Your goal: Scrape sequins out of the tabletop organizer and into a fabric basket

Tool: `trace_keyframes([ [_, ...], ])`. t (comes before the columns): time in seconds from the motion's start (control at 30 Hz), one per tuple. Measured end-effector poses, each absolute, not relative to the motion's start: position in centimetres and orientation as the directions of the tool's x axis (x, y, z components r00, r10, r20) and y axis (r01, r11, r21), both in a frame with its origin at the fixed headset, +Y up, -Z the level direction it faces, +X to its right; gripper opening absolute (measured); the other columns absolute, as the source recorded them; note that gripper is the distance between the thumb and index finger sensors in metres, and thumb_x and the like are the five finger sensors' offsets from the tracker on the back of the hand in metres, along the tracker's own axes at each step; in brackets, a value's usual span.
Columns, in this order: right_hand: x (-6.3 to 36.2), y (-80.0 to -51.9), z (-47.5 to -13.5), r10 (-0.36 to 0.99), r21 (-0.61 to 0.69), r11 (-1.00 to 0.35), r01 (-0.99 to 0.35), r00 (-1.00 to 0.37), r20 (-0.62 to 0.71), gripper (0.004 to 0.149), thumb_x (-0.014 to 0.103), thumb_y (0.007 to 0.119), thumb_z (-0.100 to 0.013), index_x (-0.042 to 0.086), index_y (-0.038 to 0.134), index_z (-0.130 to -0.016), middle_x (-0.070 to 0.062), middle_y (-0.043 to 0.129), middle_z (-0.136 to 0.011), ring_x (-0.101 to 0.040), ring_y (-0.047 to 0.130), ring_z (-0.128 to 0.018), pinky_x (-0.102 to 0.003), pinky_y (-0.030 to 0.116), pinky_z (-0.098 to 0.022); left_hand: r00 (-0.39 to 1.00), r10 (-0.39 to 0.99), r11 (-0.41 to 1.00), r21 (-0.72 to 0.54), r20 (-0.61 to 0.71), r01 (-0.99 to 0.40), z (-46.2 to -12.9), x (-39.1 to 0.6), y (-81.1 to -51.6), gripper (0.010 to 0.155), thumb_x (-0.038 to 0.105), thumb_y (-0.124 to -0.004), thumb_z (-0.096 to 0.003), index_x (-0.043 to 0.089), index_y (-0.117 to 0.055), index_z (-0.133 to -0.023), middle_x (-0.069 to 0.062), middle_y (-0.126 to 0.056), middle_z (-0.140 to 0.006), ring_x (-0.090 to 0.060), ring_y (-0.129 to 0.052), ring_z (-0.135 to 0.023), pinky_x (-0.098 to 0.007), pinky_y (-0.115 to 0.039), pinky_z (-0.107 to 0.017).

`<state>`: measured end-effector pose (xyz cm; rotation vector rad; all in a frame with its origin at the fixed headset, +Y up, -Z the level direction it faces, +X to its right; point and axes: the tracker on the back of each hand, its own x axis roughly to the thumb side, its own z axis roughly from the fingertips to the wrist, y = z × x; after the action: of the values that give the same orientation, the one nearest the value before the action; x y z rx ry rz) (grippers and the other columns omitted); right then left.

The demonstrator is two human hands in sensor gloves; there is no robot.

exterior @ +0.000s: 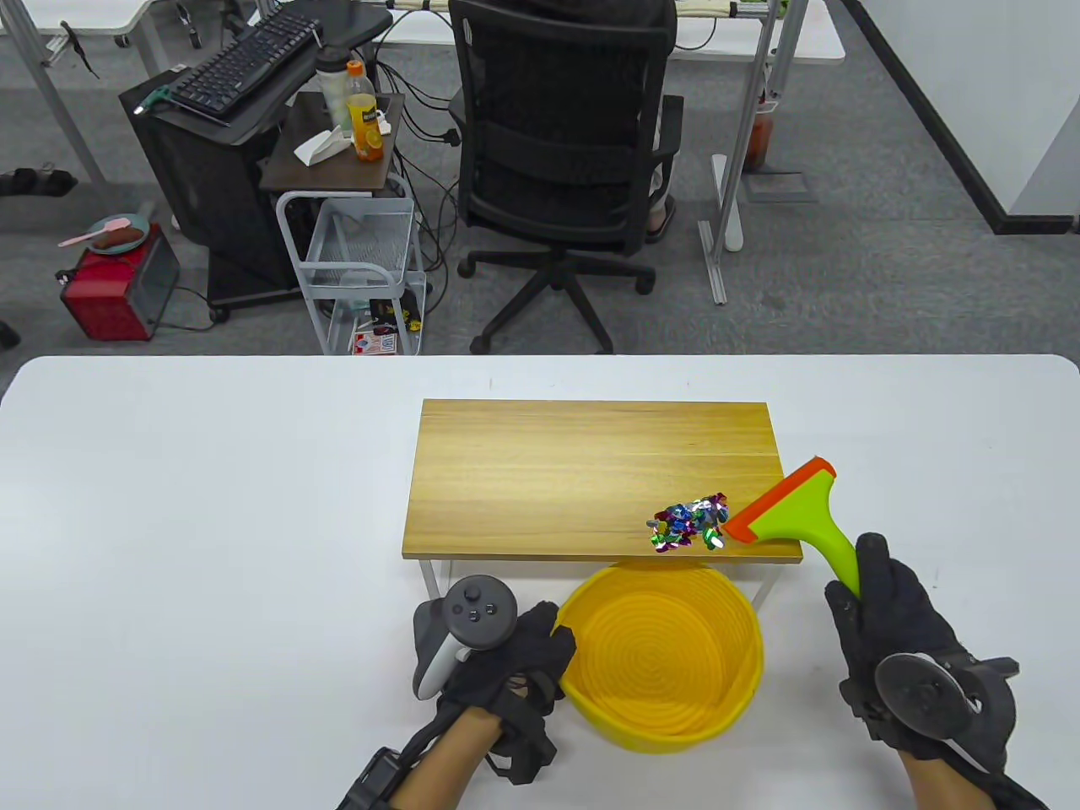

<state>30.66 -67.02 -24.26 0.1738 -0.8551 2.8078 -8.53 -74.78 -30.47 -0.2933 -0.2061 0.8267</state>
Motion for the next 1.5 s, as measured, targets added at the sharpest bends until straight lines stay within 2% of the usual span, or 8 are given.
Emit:
trace_keyframes([
  [0.3,30.5,-67.1,-24.3,0.150,-0.531,-0.819,-0.218,-0.974,0.168,0.064,0.043,0.069,-0.061,0.005,0.051,-0.109,-0.018,0.077,-0.093,-0.029,0.097,-0.057,-0.035,0.088,-0.038,0.669,0.743,0.649,-0.215,-0.027,-0.730,-30.9,-7.7,-74.9,0.055,0.040,-0.070,-0.0506,-0.005,-0.069,-0.082,-0.017,-0.107,-0.037,-0.026,-0.110,-0.012,-0.042,-0.095,-0.008],
  [0.53,29.1,-65.9,-24.2,0.140,-0.515,-0.832,-0.206,-0.977,0.163,0.064,0.043,0.072,-0.061,0.005,0.053,-0.109,-0.019,0.079,-0.092,-0.031,0.097,-0.056,-0.036,0.088,-0.037,0.647,0.762,0.642,-0.120,-0.007,-0.757,-30.4,-7.4,-74.0,0.056,0.041,-0.070,-0.0503,-0.006,-0.069,-0.081,-0.016,-0.107,-0.036,-0.026,-0.110,-0.011,-0.042,-0.095,-0.007],
  [0.93,25.2,-61.5,-27.9,-0.038,-0.367,-0.930,0.026,-0.999,0.026,0.062,0.040,0.075,-0.061,0.004,0.059,-0.108,-0.022,0.083,-0.089,-0.034,0.098,-0.052,-0.037,0.088,-0.034,0.630,0.777,0.627,-0.091,0.004,-0.773,-30.7,-6.5,-72.5,0.057,0.041,-0.069,-0.0504,-0.006,-0.068,-0.081,-0.016,-0.107,-0.036,-0.026,-0.110,-0.011,-0.042,-0.095,-0.007],
  [1.2,22.5,-61.0,-29.2,-0.121,-0.298,-0.946,0.127,-0.992,-0.036,0.061,0.040,0.074,-0.061,0.002,0.059,-0.107,-0.023,0.083,-0.089,-0.034,0.099,-0.050,-0.037,0.088,-0.032,0.602,0.799,0.599,-0.086,-0.009,-0.796,-30.7,-6.5,-72.5,0.057,0.041,-0.069,-0.0505,-0.006,-0.068,-0.081,-0.016,-0.107,-0.036,-0.026,-0.110,-0.011,-0.042,-0.095,-0.007],
  [1.4,21.4,-61.6,-28.0,-0.167,-0.299,-0.939,0.170,-0.985,-0.038,0.062,0.040,0.073,-0.061,0.001,0.059,-0.107,-0.023,0.083,-0.088,-0.033,0.099,-0.049,-0.036,0.088,-0.031,0.585,0.810,0.582,-0.091,-0.020,-0.808,-30.6,-6.5,-72.5,0.057,0.041,-0.069,-0.0506,-0.007,-0.068,-0.081,-0.016,-0.107,-0.036,-0.026,-0.110,-0.011,-0.042,-0.095,-0.007],
  [1.5,21.4,-61.6,-26.1,-0.183,-0.299,-0.937,0.178,-0.983,-0.013,0.061,0.040,0.073,-0.061,0.001,0.059,-0.107,-0.023,0.083,-0.088,-0.033,0.099,-0.048,-0.036,0.088,-0.031,0.579,0.815,0.575,-0.093,-0.024,-0.813,-30.5,-6.5,-72.5,0.057,0.042,-0.069,-0.0505,-0.007,-0.068,-0.081,-0.016,-0.107,-0.036,-0.026,-0.110,-0.011,-0.042,-0.095,-0.007],
])
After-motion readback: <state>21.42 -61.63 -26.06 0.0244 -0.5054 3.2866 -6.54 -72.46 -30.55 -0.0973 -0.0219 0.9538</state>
